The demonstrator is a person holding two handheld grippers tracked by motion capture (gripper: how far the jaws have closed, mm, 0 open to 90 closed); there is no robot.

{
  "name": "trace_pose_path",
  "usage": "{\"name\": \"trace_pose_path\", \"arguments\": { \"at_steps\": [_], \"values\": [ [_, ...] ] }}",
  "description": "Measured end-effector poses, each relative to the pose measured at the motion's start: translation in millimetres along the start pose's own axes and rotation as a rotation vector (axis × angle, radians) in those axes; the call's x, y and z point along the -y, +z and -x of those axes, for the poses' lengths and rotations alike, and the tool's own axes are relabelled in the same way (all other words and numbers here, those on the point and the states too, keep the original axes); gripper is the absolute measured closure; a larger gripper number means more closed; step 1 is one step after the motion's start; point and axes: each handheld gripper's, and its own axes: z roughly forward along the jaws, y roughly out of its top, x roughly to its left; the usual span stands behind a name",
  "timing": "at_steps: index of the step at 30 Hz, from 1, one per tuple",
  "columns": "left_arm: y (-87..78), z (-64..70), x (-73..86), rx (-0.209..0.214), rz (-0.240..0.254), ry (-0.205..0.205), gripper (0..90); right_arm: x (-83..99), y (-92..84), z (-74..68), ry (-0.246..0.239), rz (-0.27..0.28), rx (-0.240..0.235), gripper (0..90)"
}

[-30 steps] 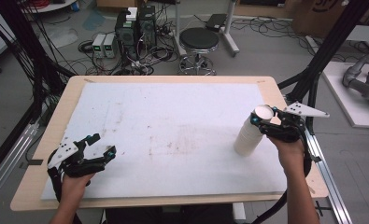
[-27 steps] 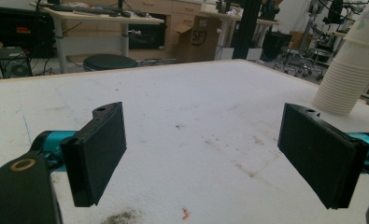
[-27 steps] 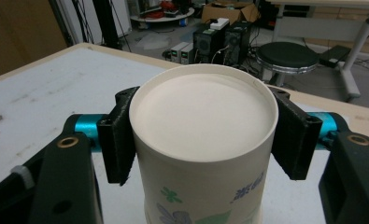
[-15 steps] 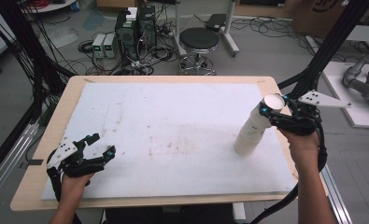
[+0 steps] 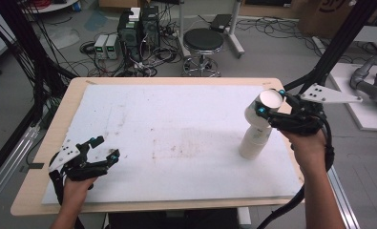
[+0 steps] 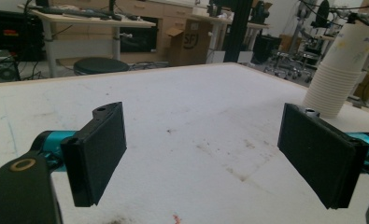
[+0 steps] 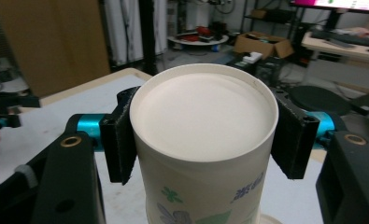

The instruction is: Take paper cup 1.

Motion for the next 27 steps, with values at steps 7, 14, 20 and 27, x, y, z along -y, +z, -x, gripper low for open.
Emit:
{"name": "trace_pose_path", "arguments": {
  "at_steps": [7,14,20,27],
  "values": [
    [5.0,3.3,1.3,0.046,-0.016,0.004,14.7,8.8,25.3,-20.1,-0.016,-0.008,-0.134,35.2],
    [4.0,3.1,1.3,0.061,-0.001,0.008,14.7,46.6,60.0,-47.6,-0.042,-0.036,-0.254,35.1],
    [3.5,3.0,3.2,0.047,-0.015,0.004,14.9,80.1,91.4,-63.8,-0.05,-0.087,-0.297,35.0],
    [0.3,5.5,4.3,0.049,-0.029,0.017,14.9,89.8,107.5,-68.4,-0.064,-0.109,-0.324,35.1]
  ]
}}
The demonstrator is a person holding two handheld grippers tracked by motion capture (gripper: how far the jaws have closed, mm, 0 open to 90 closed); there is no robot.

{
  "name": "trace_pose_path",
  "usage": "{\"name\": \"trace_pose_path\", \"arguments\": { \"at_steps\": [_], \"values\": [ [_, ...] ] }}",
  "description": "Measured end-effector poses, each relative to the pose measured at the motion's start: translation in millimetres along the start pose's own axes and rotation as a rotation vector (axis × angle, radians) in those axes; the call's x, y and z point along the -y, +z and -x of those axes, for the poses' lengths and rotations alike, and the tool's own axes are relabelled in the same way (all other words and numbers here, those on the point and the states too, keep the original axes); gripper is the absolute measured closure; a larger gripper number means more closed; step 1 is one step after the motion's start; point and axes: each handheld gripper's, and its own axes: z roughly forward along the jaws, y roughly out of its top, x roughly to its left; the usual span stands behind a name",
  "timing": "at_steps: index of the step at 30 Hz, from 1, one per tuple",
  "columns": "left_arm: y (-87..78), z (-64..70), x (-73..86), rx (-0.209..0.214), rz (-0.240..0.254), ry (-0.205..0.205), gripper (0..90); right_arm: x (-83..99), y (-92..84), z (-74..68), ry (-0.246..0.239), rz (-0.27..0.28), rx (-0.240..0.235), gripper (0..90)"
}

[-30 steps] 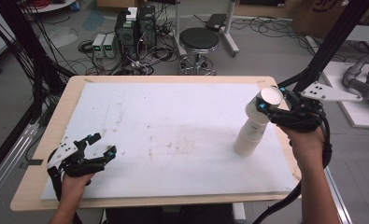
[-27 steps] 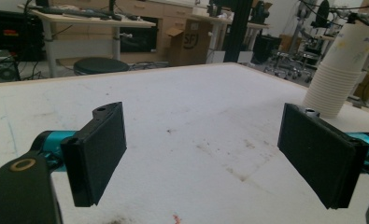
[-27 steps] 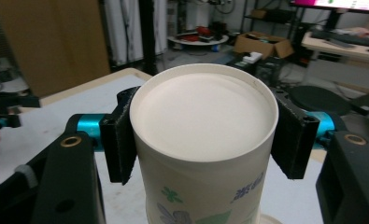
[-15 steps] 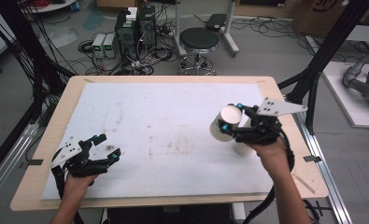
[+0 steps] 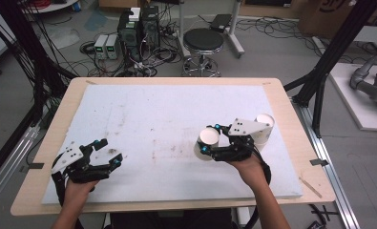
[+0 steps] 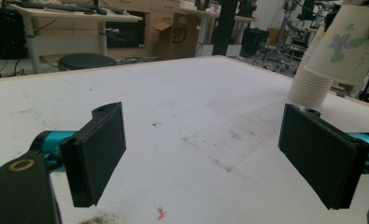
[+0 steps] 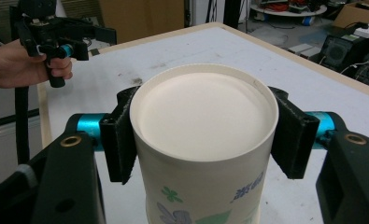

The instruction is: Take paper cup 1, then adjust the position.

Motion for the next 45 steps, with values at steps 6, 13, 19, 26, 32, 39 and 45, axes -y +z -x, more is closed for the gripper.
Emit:
{"name": "trace_pose_path", "arguments": {
  "at_steps": [6,13,19,26,32,39,45],
  "values": [
    [2.2,1.9,-0.2,0.033,0.009,0.003,14.9,0.3,0.7,1.4,-0.003,0.005,-0.015,35.1],
    [10.5,7.7,-2.4,0.088,0.003,0.012,14.7,0.2,7.3,0.8,-0.019,0.006,-0.037,35.0],
    [15.9,12.1,-2.7,0.121,-0.001,0.026,14.9,0.3,15.4,-0.2,-0.026,0.008,-0.064,35.0],
    [22.1,24.3,-7.6,0.168,0.0,0.104,15.1,0.2,23.2,-3.5,-0.037,0.01,-0.103,34.9],
    [33.9,39.8,-7.1,0.239,-0.038,0.146,14.8,1.4,29.8,-6.7,-0.044,0.006,-0.134,34.9],
    [55.8,49.6,-9.8,0.323,-0.079,0.112,14.8,0.7,37.2,-11.1,-0.045,-0.001,-0.163,34.9],
    [78.9,60.9,-13.3,0.382,-0.081,0.124,14.9,1.3,42.3,-14.7,-0.038,-0.004,-0.187,34.9]
  ]
}}
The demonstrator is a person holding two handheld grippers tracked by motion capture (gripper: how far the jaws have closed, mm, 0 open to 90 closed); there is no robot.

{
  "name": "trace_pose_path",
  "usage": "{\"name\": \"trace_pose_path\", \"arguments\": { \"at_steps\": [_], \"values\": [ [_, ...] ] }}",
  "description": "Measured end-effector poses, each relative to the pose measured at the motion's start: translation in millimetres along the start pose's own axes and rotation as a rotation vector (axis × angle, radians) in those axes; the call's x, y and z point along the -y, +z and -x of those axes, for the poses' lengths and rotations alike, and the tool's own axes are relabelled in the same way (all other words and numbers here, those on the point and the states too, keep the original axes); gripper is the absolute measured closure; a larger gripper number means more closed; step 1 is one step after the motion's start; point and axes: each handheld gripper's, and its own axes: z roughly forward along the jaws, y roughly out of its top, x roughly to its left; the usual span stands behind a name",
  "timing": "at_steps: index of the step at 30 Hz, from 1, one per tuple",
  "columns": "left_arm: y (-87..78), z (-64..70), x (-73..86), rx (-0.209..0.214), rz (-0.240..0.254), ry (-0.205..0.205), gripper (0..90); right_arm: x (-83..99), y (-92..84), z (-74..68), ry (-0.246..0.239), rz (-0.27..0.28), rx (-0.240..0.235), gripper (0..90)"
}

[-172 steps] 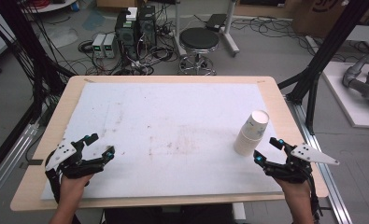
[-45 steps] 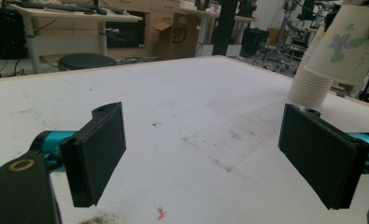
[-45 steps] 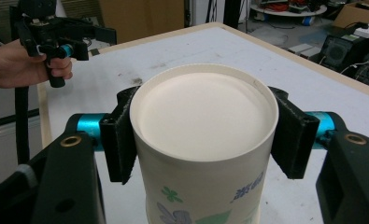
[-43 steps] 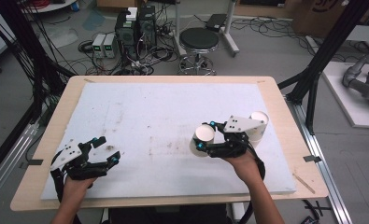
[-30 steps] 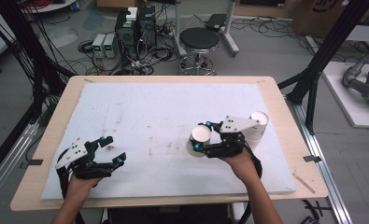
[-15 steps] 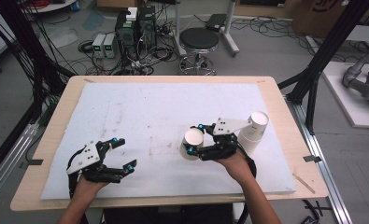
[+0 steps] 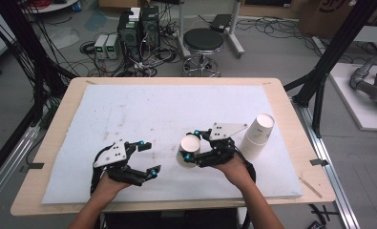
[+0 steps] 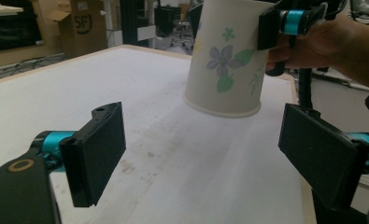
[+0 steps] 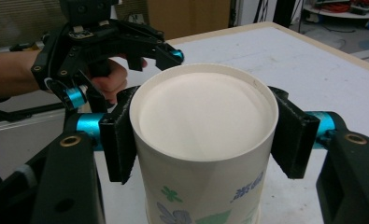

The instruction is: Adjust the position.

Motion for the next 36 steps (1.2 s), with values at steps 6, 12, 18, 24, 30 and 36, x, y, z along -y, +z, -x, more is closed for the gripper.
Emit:
{"name": "trace_pose_path", "arguments": {
  "at_steps": [6,12,18,24,30,36],
  "values": [
    [23.0,3.2,-4.3,0.056,-0.011,0.012,14.9,-0.3,5.4,-2.3,-0.002,-0.006,-0.01,34.9],
    [38.5,6.4,-3.2,0.084,-0.014,0.021,14.9,-3.7,7.2,-5.2,0.004,-0.001,-0.029,34.9],
    [46.1,8.1,-3.5,0.1,-0.011,0.024,14.9,-4.9,10.2,-7.8,-0.008,-0.001,-0.042,34.9],
    [50.8,9.0,-4.3,0.112,-0.012,0.025,15.1,-6.1,13.2,-9.9,0.001,0.002,-0.066,34.9],
    [54.7,9.4,-3.9,0.129,-0.016,0.029,18.2,-6.5,15.9,-11.4,0.002,0.007,-0.086,34.9],
    [54.7,9.5,-4.1,0.141,-0.009,0.043,25.4,-6.5,15.3,-11.1,0.015,0.019,-0.097,35.0]
  ]
}}
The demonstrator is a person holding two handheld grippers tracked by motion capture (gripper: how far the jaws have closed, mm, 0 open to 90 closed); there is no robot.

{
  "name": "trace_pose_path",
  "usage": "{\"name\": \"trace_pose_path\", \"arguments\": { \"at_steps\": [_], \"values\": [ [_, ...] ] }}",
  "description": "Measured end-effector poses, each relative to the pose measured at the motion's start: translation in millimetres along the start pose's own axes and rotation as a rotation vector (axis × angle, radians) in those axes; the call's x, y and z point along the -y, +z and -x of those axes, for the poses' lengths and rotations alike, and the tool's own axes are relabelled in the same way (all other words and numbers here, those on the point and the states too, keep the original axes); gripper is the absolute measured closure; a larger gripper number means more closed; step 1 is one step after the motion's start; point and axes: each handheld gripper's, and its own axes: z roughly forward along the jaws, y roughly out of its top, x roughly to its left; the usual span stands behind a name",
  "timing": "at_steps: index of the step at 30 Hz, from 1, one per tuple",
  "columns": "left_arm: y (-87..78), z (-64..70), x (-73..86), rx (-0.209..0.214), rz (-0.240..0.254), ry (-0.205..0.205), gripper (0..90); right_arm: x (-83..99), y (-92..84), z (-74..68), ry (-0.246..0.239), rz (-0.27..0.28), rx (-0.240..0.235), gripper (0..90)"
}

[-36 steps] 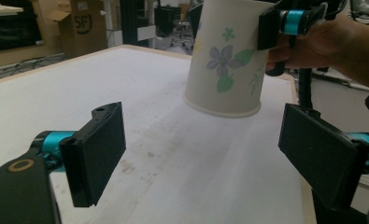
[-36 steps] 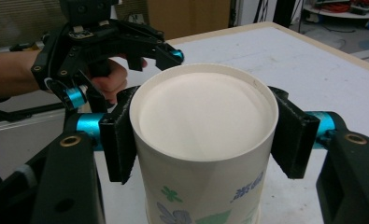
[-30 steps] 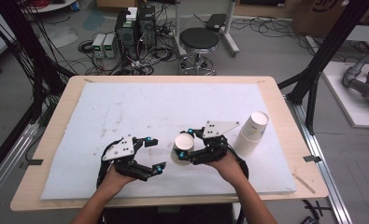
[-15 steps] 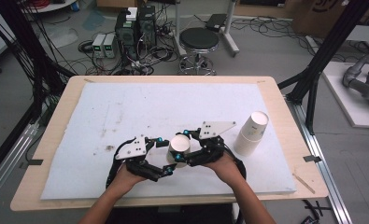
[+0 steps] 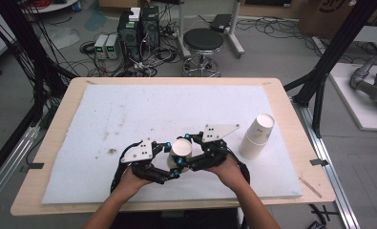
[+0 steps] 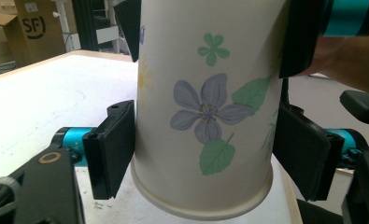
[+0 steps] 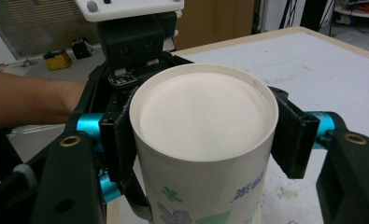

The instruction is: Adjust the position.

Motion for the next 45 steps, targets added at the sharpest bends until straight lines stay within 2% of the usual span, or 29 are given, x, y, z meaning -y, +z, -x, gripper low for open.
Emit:
{"name": "trace_pose_path", "arguments": {
  "at_steps": [6,7,8,9,10,11,12,16,17,19,22,23,24,27,28,29,30,35,38,45],
  "values": [
    [-1.8,0.3,-1.8,0.0,-0.023,0.001,30.1,0.5,0.7,0.2,0.005,-0.006,-0.001,34.7],
    [-3.3,-0.2,-3.8,0.002,-0.037,-0.001,30.6,0.6,1.3,0.3,0.014,-0.004,0.003,26.9],
    [-3.3,-0.2,-3.8,0.002,-0.037,-0.001,30.7,0.6,1.3,0.3,0.014,-0.004,0.003,26.9],
    [-4.2,-0.5,-4.9,0.0,-0.044,-0.003,30.7,0.2,2.0,-0.2,0.024,-0.004,0.01,19.1],
    [-5.4,-0.7,-6.1,-0.001,-0.056,-0.004,31.0,-0.3,2.1,-0.9,0.031,-0.011,0.025,17.9],
    [-7.7,-1.3,-8.7,-0.004,-0.086,0.001,31.4,-1.3,1.8,-0.9,0.023,-0.013,0.014,18.0],
    [-7.7,-1.3,-8.7,-0.004,-0.086,0.001,31.6,-1.3,1.8,-0.9,0.023,-0.013,0.014,18.0],
    [-12.6,-1.9,-14.9,-0.008,-0.161,0.015,32.2,-5.1,-0.1,-2.1,0.0,-0.032,0.004,17.9],
    [-13.9,-1.9,-17.0,-0.008,-0.187,0.019,32.3,-7.9,-1.0,-2.4,-0.026,-0.043,-0.004,17.9],
    [-15.6,-1.9,-20.0,-0.005,-0.222,0.03,32.5,-8.8,-1.0,-3.1,-0.028,-0.052,-0.006,17.9],
    [-17.5,-1.6,-25.6,0.005,-0.295,0.052,32.8,-11.2,-1.0,-2.8,-0.056,-0.087,0.002,17.9],
    [-17.9,-1.7,-28.8,0.013,-0.33,0.066,32.8,-12.3,-0.9,-3.2,-0.064,-0.117,-0.003,18.0],
    [-17.9,-1.7,-28.8,0.013,-0.33,0.066,32.8,-12.3,-0.9,-3.2,-0.064,-0.117,-0.003,18.0],
    [-17.6,-2.4,-35.0,0.026,-0.406,0.091,32.8,-14.1,0.5,-3.5,-0.106,-0.162,-0.015,18.0],
    [-16.9,-2.6,-36.8,0.031,-0.428,0.099,32.8,-14.1,0.5,-3.5,-0.106,-0.162,-0.015,18.0],
    [-15.5,-3.1,-40.5,0.041,-0.468,0.112,32.8,-14.2,2.1,-3.6,-0.124,-0.197,-0.019,18.0],
    [-15.5,-3.1,-40.5,0.041,-0.468,0.112,32.8,-14.2,2.1,-3.6,-0.124,-0.197,-0.019,18.0],
    [-11.7,-4.3,-46.8,0.064,-0.554,0.138,32.8,-14.4,5.3,-2.5,-0.153,-0.261,-0.028,18.0],
    [-10.1,-4.1,-49.3,0.07,-0.594,0.16,32.8,-14.5,6.0,-2.1,-0.153,-0.27,-0.038,18.0],
    [-8.5,-5.5,-55.1,0.086,-0.653,0.171,32.8,-12.4,14.1,-2.5,-0.183,-0.336,-0.056,18.1]
  ]
}}
